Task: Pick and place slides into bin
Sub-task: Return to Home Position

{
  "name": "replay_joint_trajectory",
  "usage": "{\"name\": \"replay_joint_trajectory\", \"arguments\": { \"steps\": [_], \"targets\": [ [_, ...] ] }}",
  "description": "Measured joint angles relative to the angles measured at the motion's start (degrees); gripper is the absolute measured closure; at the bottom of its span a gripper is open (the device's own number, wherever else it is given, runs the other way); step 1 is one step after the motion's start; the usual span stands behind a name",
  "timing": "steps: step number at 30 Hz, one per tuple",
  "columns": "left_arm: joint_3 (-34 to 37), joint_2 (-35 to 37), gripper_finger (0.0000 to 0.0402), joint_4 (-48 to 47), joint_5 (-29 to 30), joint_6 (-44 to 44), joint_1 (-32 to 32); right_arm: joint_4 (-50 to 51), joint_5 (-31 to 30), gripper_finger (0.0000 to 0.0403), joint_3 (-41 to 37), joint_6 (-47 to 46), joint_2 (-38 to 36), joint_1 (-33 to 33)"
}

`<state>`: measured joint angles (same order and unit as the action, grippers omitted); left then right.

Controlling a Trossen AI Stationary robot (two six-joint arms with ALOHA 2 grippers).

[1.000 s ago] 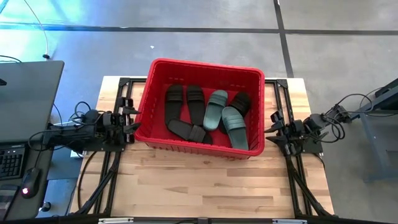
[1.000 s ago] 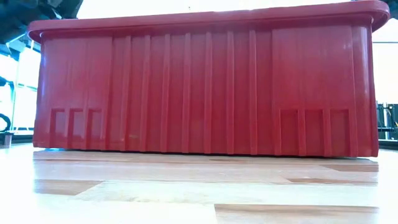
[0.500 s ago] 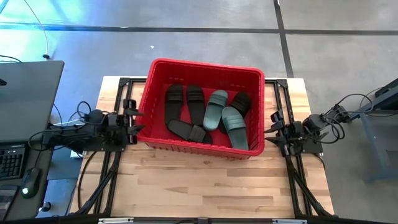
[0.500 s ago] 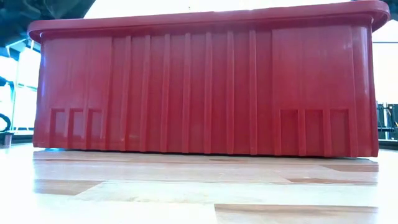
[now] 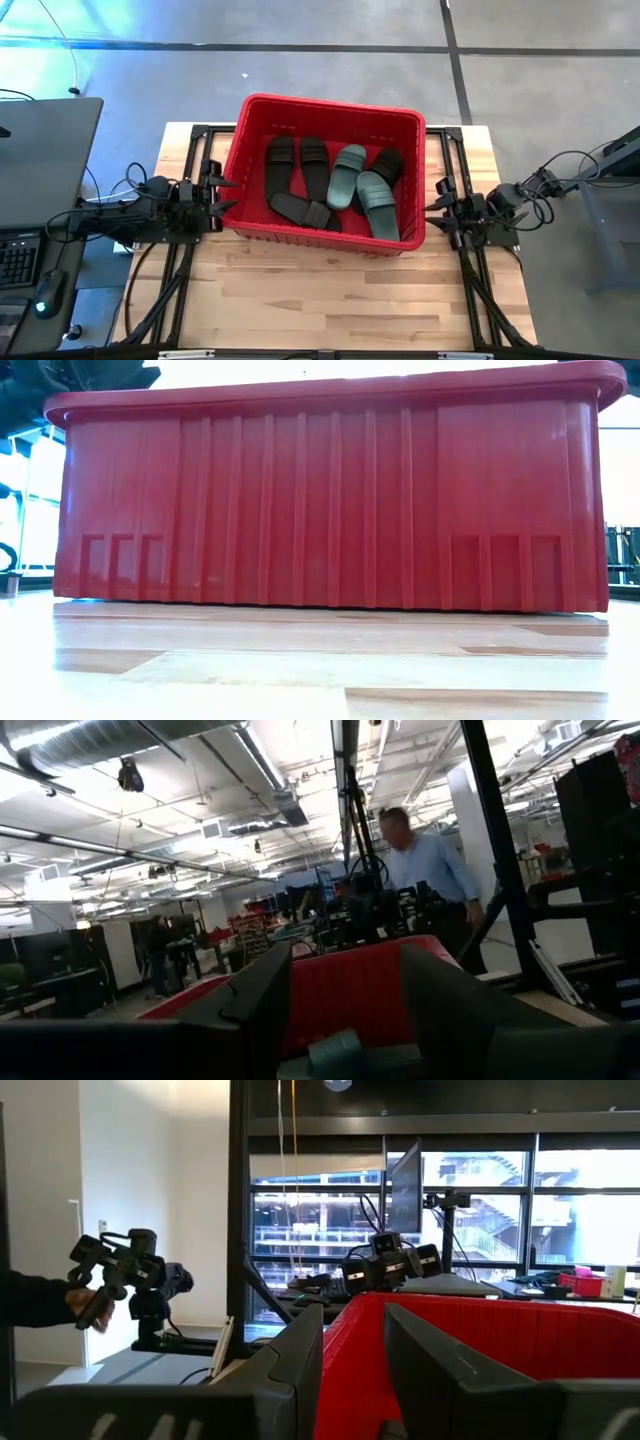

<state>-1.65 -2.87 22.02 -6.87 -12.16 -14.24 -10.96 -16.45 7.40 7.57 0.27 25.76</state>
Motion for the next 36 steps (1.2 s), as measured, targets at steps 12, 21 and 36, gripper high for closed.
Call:
{"name": "replay_joint_trajectory", "arguments": {
  "steps": [12, 21, 36],
  "targets": [
    [-0.11, 0.02, 0.0229, -1.35, 0.02, 0.35, 0.0, 2.01, 0.13, 0.0304, 0.0, 0.0, 0.0, 0.0],
    [-0.11, 0.02, 0.0229, -1.49, 0.02, 0.24, 0.02, 2.6, 0.15, 0.0304, 0.0, 0.0, 0.0, 0.0],
    [-0.11, 0.02, 0.0229, -1.61, 0.02, 0.16, 0.02, 2.6, 0.15, 0.0304, 0.0, 0.0, 0.0, 0.0]
  ]
}}
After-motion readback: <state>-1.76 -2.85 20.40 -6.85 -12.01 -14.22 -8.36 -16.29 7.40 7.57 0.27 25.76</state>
